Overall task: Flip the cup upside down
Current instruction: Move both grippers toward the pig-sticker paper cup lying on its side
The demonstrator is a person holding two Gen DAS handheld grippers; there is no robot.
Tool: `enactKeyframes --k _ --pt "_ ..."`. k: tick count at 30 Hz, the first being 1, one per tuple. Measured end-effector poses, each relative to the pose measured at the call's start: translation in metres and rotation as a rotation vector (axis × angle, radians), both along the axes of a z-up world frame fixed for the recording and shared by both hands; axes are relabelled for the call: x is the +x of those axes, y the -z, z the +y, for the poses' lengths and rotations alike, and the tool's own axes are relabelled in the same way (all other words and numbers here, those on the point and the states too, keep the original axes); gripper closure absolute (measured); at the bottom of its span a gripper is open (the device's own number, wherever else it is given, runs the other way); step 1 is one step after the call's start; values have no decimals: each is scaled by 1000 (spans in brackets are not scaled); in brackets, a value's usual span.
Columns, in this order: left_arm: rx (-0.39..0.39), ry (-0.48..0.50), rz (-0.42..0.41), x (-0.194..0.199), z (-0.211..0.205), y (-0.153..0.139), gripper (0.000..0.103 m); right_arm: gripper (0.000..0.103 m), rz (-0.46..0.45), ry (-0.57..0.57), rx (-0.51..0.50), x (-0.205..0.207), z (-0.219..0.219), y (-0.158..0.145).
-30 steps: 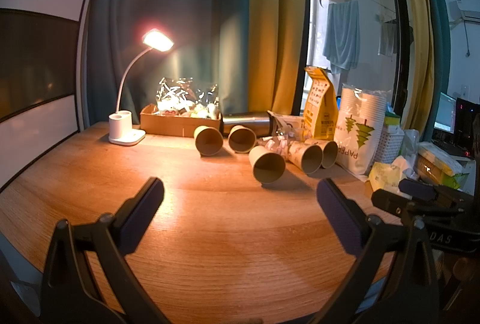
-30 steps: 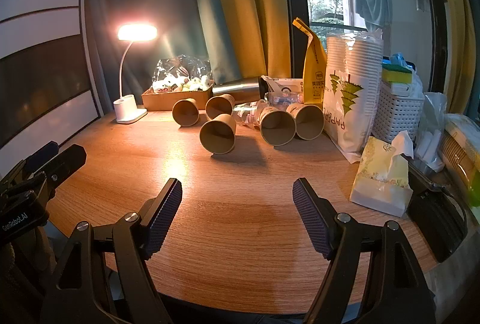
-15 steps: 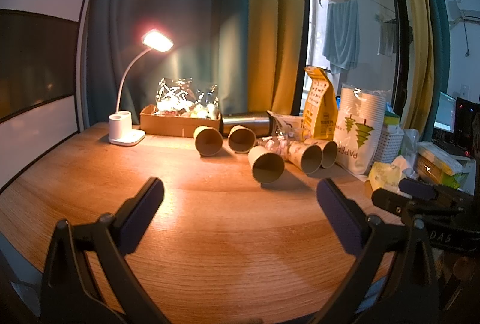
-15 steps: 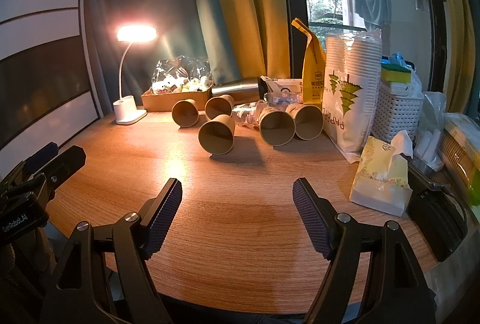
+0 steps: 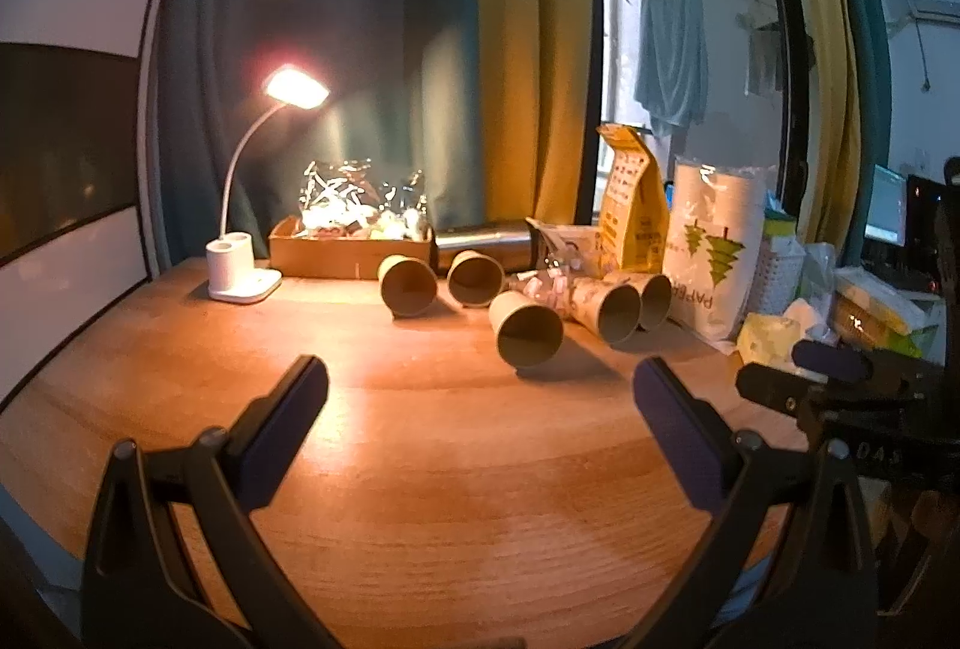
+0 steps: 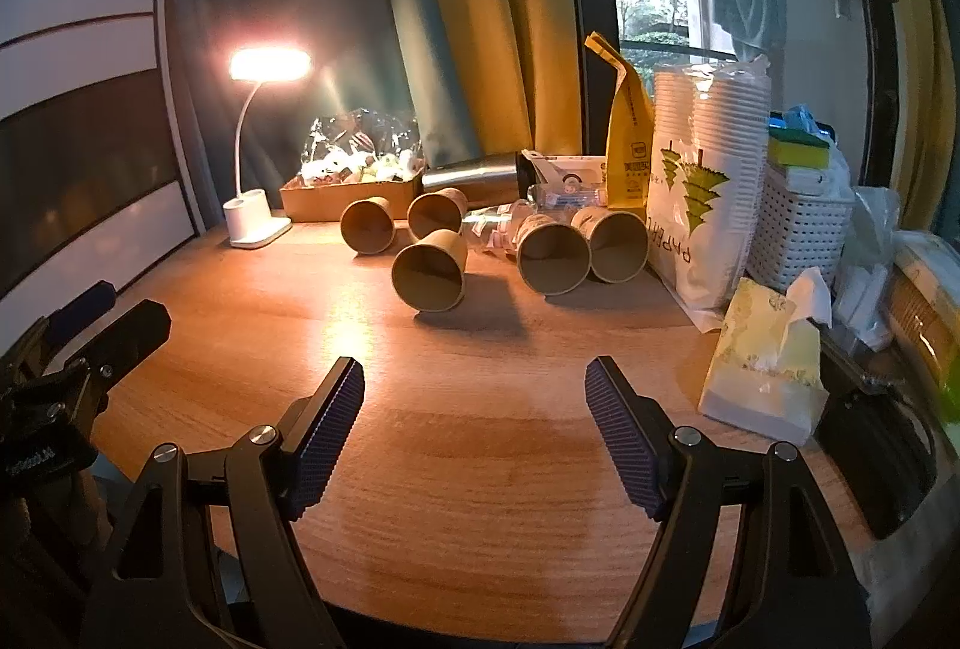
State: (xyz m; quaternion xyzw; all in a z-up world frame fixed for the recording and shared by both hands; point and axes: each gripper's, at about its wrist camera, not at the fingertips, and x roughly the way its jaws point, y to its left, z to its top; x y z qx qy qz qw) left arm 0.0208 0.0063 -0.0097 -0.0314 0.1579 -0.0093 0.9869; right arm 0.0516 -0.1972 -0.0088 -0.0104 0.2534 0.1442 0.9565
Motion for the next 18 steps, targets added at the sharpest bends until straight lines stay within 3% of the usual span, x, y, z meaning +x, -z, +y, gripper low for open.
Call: enactKeyframes --k 5,12,14,18 --pt "7 26 19 23 -4 -2 0 24 8 9 11 22 -5 -3" --pt "-36 104 113 82 -11 -7 0 24 70 60 22 68 -22 4" --pt "-37 125 160 106 -16 -9 0 24 105 94 25 85 -30 9" --pt "-141 181 306 160 -18 -7 0 24 168 138 37 111 -42 16"
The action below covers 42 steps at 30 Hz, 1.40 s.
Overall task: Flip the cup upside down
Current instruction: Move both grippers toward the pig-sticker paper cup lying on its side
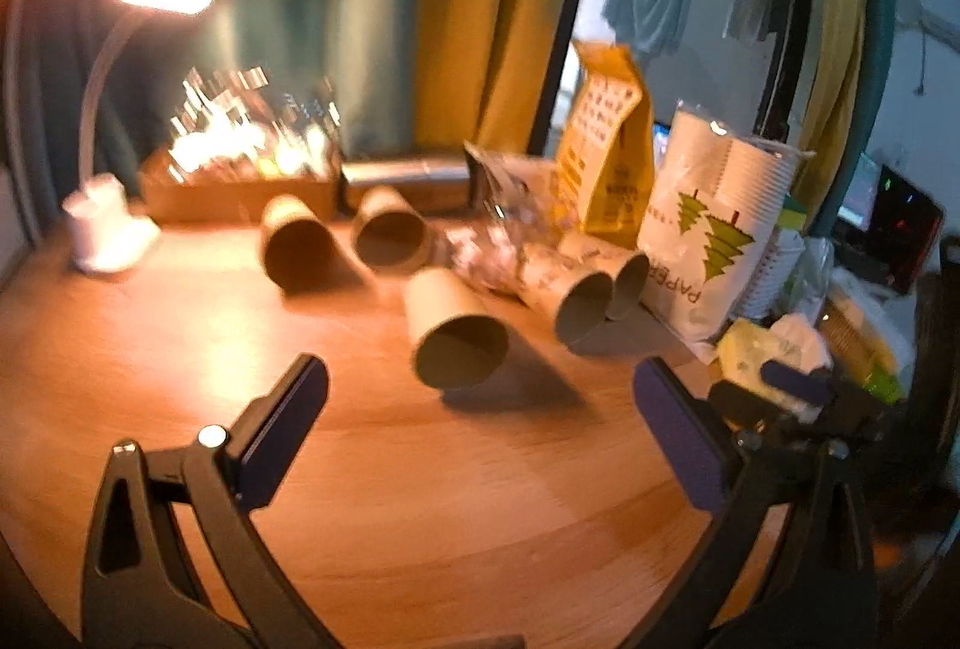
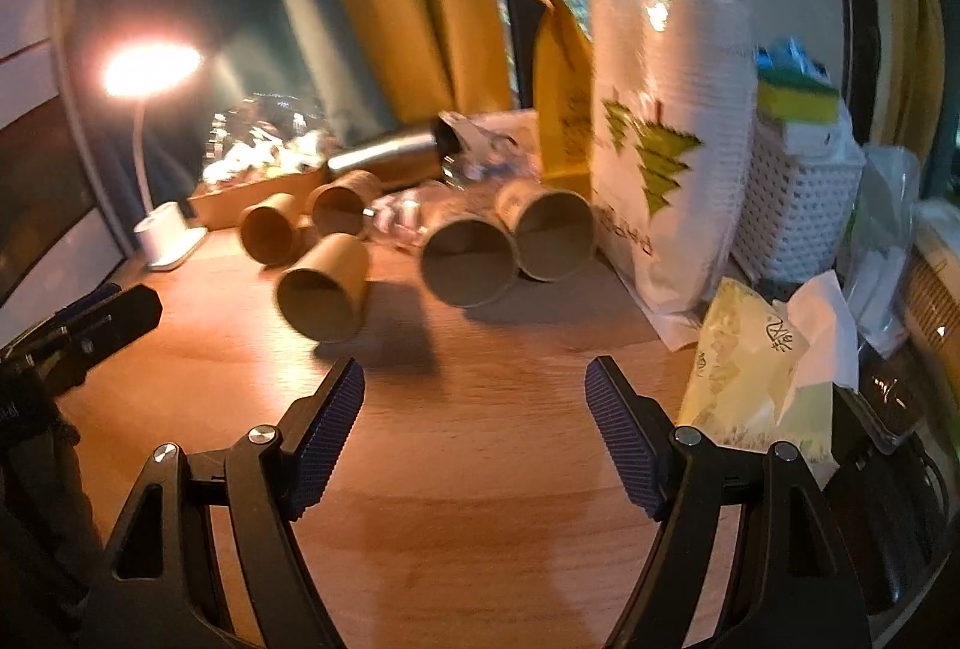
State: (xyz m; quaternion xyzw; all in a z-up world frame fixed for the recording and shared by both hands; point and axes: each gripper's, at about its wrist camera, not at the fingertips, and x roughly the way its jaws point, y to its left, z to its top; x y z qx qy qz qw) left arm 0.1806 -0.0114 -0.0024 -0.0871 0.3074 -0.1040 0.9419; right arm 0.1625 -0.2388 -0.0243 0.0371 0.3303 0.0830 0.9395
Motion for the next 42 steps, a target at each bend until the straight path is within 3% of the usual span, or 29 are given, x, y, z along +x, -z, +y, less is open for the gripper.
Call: enactKeyframes --k 4,11,21,34,39,42 --pt "-10 11 70 38 -7 0 0 24 38 25 17 23 -8 0" --pt "26 52 102 87 -35 -9 0 24 56 45 44 51 -25 -4" --pt "35 90 265 159 -88 8 0 24 96 29 90 74 -39 5" --pt "31 32 445 211 -108 41 1 24 153 37 128 97 -55 27" --pt "-27 -21 549 226 -99 62 1 24 148 25 150 97 -56 27" --pt "-25 -22 556 231 -100 62 4 24 147 24 163 97 -59 27"
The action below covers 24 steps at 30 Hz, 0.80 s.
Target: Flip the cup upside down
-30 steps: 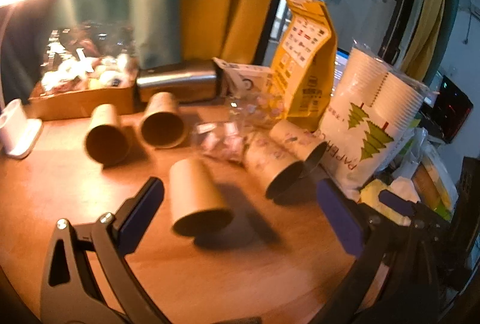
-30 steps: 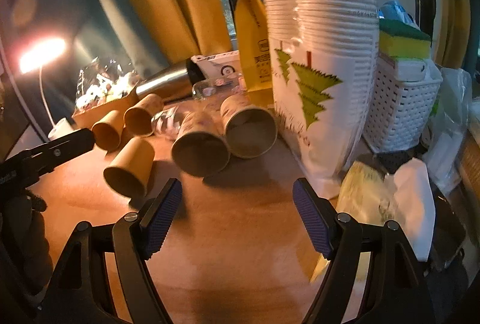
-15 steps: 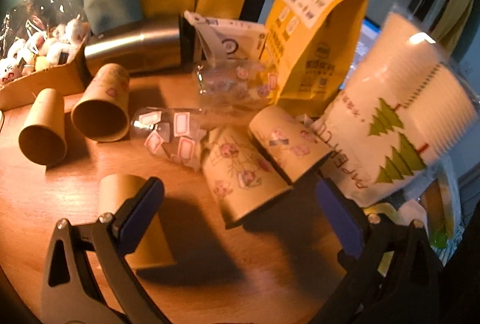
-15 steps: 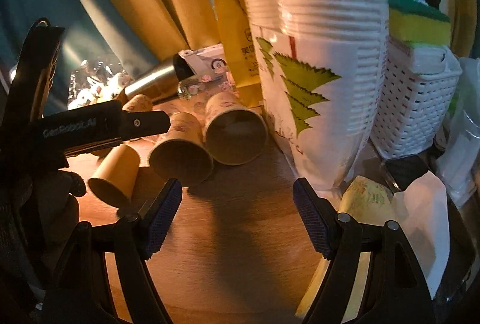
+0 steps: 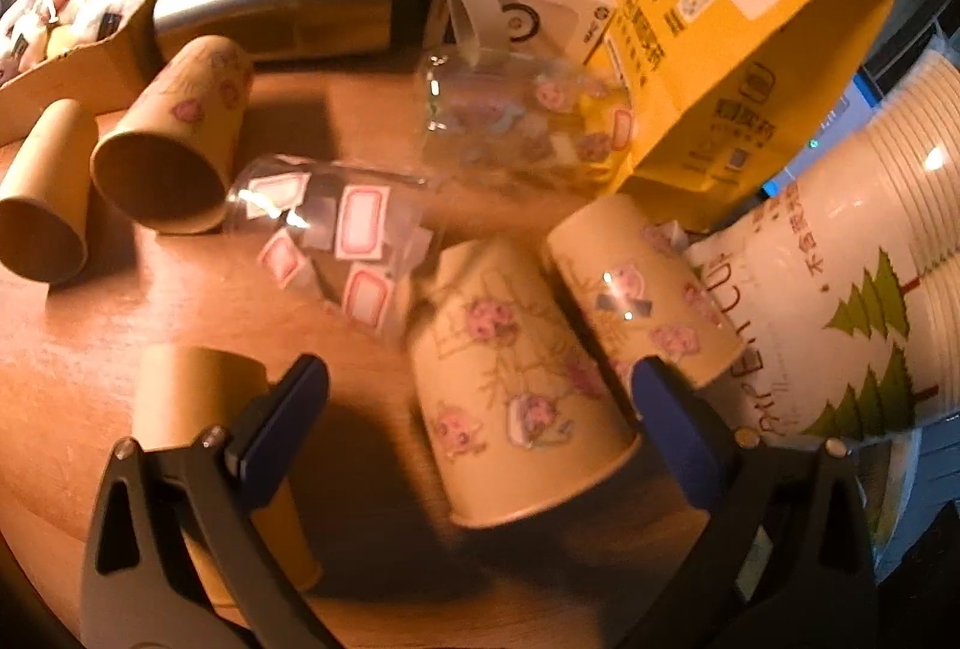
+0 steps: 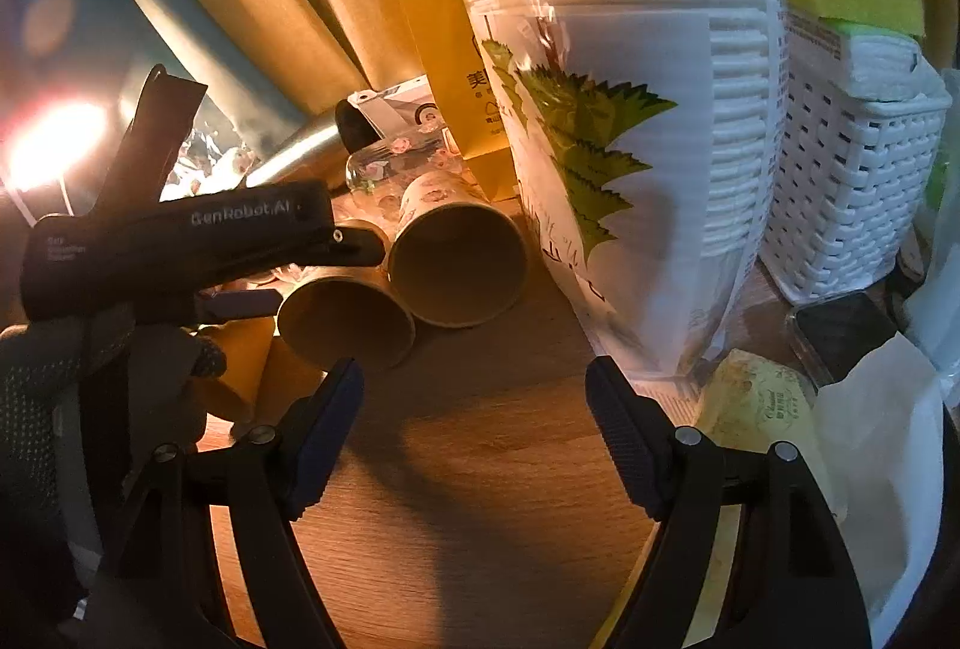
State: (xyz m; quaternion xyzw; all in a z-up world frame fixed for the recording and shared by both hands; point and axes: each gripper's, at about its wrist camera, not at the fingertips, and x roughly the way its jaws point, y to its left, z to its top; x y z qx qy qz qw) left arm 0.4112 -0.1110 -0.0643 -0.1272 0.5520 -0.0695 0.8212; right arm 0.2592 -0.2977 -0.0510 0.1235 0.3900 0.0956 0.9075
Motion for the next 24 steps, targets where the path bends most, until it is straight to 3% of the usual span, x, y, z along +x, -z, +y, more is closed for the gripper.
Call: enactKeyframes --k 1,7,10,13,24 --pt "17 1 4 2 -1 1 9 24 0 2 4 0 -2 0" --pt "91 28 8 5 -12 5 14 24 -5 10 24 -5 -8 -1" --pt "114 44 2 5 -19 6 29 24 -6 12 29 -6 -9 -2" --pt "107 57 1 5 -21 5 37 24 -6 19 30 -2 -8 -3" --pt "69 91 -27 -20 -12 -12 40 24 -33 45 26 -12 -11 -17"
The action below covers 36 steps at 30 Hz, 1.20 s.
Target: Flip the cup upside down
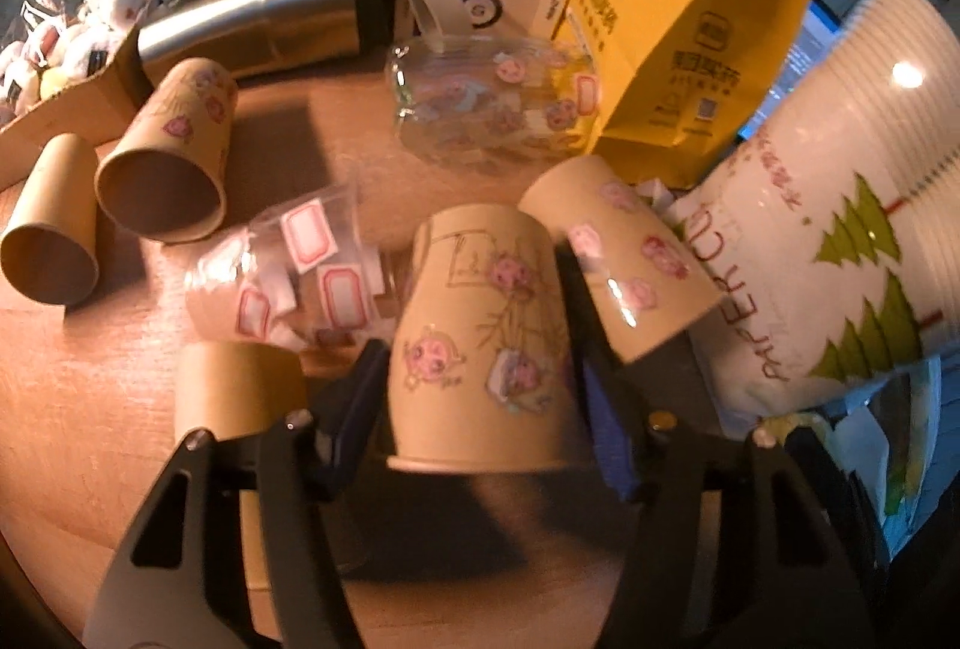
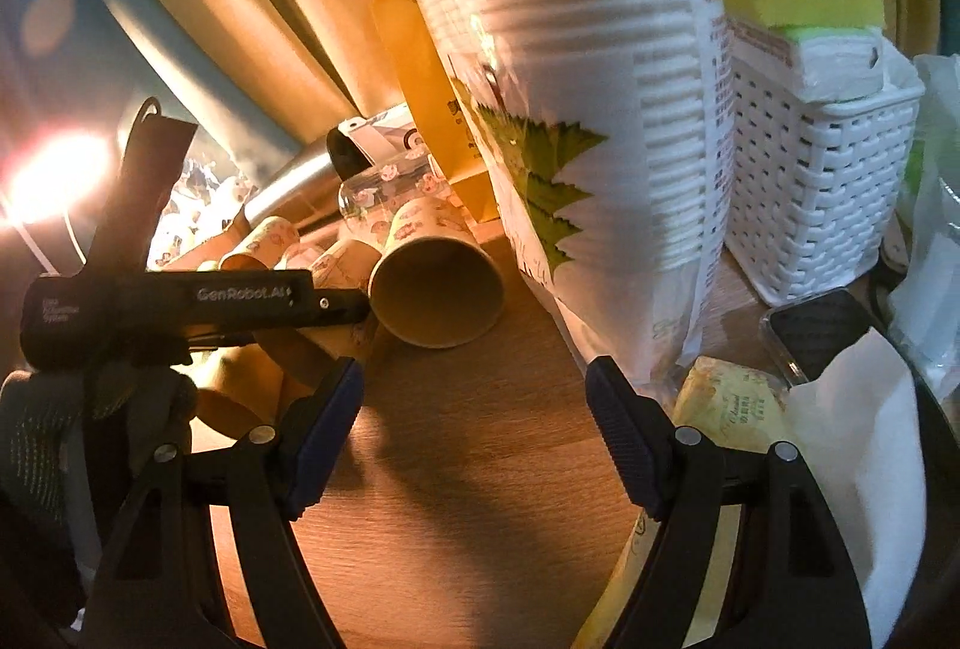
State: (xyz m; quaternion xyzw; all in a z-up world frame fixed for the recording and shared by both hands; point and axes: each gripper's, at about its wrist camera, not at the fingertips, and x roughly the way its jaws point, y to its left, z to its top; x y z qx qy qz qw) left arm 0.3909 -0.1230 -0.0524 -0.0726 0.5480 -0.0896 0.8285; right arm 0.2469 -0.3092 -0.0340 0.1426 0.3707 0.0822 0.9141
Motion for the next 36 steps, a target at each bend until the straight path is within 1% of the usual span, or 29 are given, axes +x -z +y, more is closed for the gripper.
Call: enactKeyframes --k 5,7,10,13,15,21,24,25,26,28,32,36 --pt "-20 15 -25 -16 5 -9 40 24 -18 2 -6 -10 5 -8" --pt "-11 31 -35 -15 3 -9 40 24 -22 0 -4 -15 7 -10" --pt "-12 62 -2 -6 2 0 40 24 -23 -2 -6 -21 10 -10" --pt "-16 79 36 -7 1 8 39 24 -14 0 1 -26 10 -8" --pt "-16 84 44 -12 0 10 38 24 -12 9 6 -27 7 -8" --pt "47 110 44 -22 -9 8 37 24 -23 18 22 -25 3 -8" --pt "56 106 55 -18 -13 16 37 24 -19 14 31 -23 4 -6" --pt "60 105 55 -18 -14 18 36 24 -19 13 35 -24 3 -6" --pt "68 102 51 -15 -14 19 30 24 -19 12 39 -23 2 -6" --pt "70 91 41 -15 -12 19 23 24 -21 14 45 -24 0 -5" --pt "64 91 48 -16 -12 19 23 24 -22 20 55 -22 -2 -4" --pt "66 92 39 -29 -8 13 23 24 -28 19 62 -23 -3 -5"
